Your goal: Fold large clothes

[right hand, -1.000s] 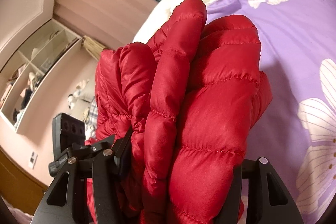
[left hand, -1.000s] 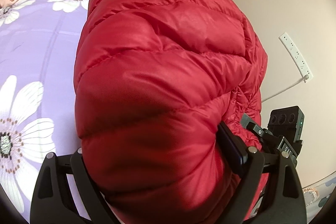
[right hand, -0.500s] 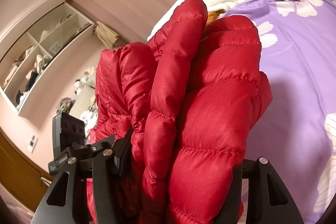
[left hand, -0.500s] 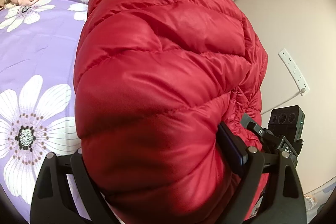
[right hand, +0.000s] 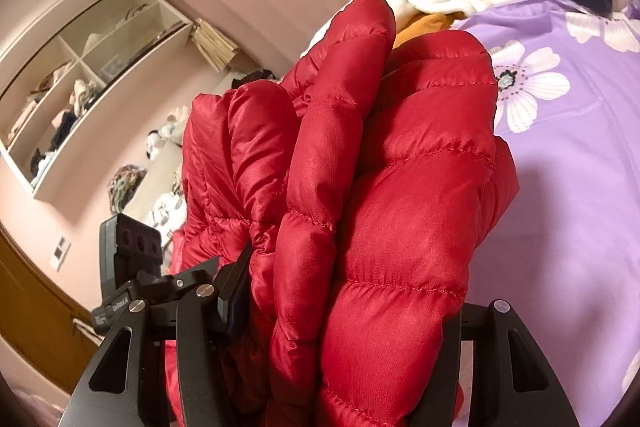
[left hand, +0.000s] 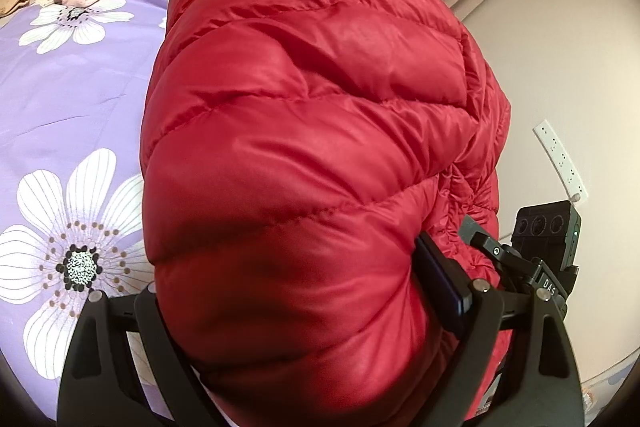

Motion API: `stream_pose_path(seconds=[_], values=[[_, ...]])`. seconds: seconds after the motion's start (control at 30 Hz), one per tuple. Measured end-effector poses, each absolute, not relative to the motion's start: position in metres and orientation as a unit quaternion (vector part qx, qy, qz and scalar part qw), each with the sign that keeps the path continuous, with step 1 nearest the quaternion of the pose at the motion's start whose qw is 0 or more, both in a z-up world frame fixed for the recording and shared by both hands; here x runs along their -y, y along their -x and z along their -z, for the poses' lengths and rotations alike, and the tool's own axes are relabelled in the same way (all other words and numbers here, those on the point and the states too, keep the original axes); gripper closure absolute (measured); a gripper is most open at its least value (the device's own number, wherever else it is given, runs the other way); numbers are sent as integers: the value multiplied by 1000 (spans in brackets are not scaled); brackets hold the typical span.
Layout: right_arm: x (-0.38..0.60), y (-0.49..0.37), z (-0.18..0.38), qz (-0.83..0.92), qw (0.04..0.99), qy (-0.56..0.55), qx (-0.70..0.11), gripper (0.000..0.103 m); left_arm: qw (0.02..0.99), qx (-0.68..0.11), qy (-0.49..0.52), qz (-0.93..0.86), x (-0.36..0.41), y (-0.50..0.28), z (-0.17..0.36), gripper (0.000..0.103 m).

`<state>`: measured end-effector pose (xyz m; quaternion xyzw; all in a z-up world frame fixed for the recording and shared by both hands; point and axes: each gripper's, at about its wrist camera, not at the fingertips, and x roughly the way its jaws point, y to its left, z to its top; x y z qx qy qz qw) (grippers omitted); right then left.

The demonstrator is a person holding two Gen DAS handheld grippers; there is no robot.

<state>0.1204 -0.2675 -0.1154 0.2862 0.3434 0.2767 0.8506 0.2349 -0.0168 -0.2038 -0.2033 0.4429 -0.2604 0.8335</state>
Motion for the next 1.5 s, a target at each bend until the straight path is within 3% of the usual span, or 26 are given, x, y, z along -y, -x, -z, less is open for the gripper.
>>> stream_pose_path(seconds=[1.5], values=[[219, -149, 117, -262, 844, -267, -384, 45, 815, -463, 245, 249, -7, -231, 195, 11]])
